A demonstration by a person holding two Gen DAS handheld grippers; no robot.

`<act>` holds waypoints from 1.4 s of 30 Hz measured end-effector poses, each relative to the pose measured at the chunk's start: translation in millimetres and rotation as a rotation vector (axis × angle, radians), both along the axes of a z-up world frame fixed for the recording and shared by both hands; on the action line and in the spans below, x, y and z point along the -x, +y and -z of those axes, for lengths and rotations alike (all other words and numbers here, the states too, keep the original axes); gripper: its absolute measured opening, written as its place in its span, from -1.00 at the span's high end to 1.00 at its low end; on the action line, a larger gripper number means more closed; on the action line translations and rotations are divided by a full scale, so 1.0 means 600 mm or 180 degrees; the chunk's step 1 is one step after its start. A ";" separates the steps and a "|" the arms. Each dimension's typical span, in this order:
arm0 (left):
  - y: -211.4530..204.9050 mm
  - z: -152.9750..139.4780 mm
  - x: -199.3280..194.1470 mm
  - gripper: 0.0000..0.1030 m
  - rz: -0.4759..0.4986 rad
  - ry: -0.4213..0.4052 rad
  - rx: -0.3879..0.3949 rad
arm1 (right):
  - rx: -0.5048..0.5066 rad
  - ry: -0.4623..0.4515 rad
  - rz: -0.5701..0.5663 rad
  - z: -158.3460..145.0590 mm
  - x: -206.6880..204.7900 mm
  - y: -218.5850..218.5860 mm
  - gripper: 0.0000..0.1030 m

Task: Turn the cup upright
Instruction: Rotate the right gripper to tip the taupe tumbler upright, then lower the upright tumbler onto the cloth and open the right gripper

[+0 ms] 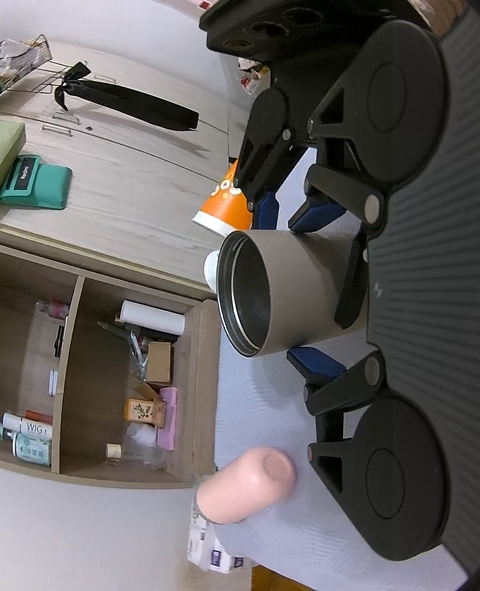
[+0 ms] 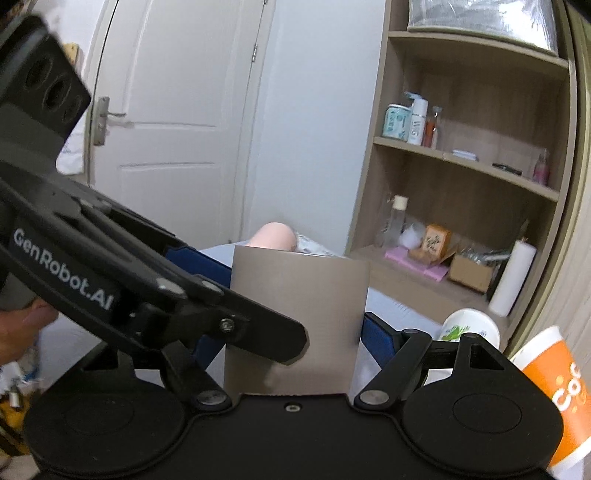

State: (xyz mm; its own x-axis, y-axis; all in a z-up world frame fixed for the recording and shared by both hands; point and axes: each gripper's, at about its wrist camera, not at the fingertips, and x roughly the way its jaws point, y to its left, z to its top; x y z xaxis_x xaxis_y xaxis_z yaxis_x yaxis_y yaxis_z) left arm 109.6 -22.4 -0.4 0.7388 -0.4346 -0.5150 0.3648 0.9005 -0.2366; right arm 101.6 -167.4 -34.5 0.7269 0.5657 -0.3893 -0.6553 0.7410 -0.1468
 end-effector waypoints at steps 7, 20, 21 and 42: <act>-0.017 0.017 -0.032 -0.30 0.0076 -0.0033 -0.0081 | -0.0014 -0.0039 0.0075 0.018 -0.027 -0.014 -0.61; -0.046 0.022 -0.027 -0.30 0.0199 -0.0098 0.0024 | -0.0104 0.0245 0.0231 0.023 -0.031 -0.043 -0.62; -0.046 0.022 -0.026 -0.30 0.0184 -0.0103 0.0028 | -0.0097 0.0245 0.0236 0.023 -0.030 -0.042 -0.62; -0.012 0.002 0.062 -0.34 -0.0150 -0.0110 0.0118 | -0.0141 0.0184 0.0780 0.016 0.075 -0.062 -0.78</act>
